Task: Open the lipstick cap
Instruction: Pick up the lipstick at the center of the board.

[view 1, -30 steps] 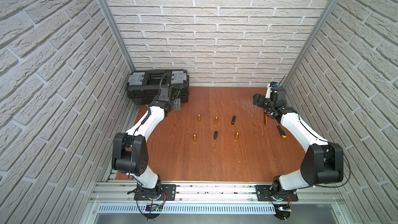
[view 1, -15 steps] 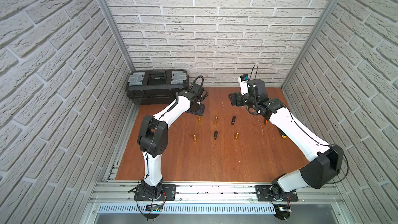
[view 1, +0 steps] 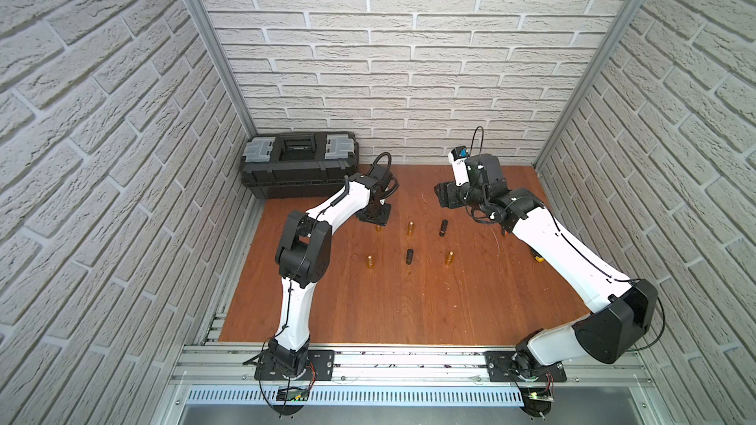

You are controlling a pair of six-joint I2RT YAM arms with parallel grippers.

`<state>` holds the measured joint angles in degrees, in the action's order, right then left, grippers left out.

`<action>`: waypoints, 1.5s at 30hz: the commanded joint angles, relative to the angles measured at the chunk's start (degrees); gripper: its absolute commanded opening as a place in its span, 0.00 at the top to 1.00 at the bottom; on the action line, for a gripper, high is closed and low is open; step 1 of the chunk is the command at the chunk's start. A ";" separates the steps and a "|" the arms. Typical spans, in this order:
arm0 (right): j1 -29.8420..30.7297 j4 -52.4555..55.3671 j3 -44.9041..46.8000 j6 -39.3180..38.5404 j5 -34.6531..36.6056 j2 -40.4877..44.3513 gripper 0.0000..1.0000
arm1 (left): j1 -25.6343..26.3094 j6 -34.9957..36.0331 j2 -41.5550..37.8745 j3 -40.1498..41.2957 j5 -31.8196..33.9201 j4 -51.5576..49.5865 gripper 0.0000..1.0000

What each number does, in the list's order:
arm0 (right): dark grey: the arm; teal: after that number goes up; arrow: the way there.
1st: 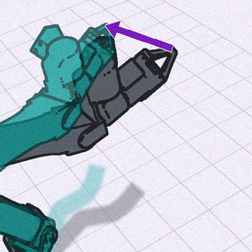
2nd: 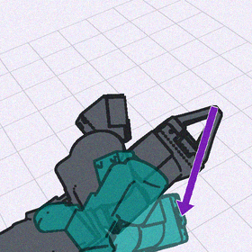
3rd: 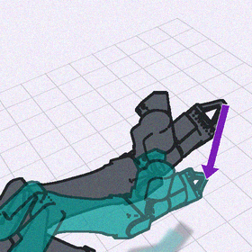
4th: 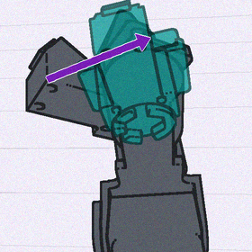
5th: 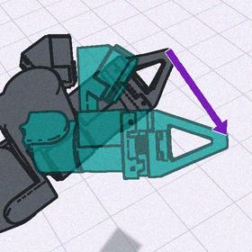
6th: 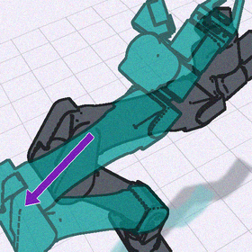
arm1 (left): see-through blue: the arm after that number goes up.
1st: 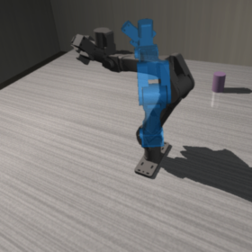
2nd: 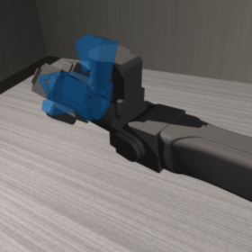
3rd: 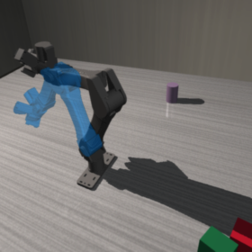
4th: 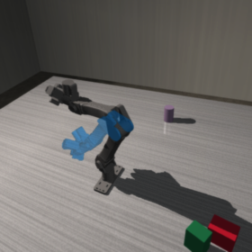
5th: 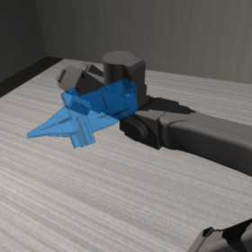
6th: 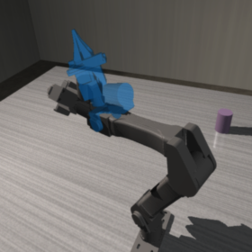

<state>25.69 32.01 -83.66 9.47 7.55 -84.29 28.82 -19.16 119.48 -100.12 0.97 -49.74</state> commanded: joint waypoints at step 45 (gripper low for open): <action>10.09 3.97 -6.05 -15.30 -21.94 -1.81 0.26 | -13.42 -4.75 -16.97 -10.55 -42.57 -17.41 0.95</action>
<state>34.06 35.64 -86.96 -2.52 -9.04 -85.38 15.05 -22.15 104.92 -111.07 -28.97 -62.46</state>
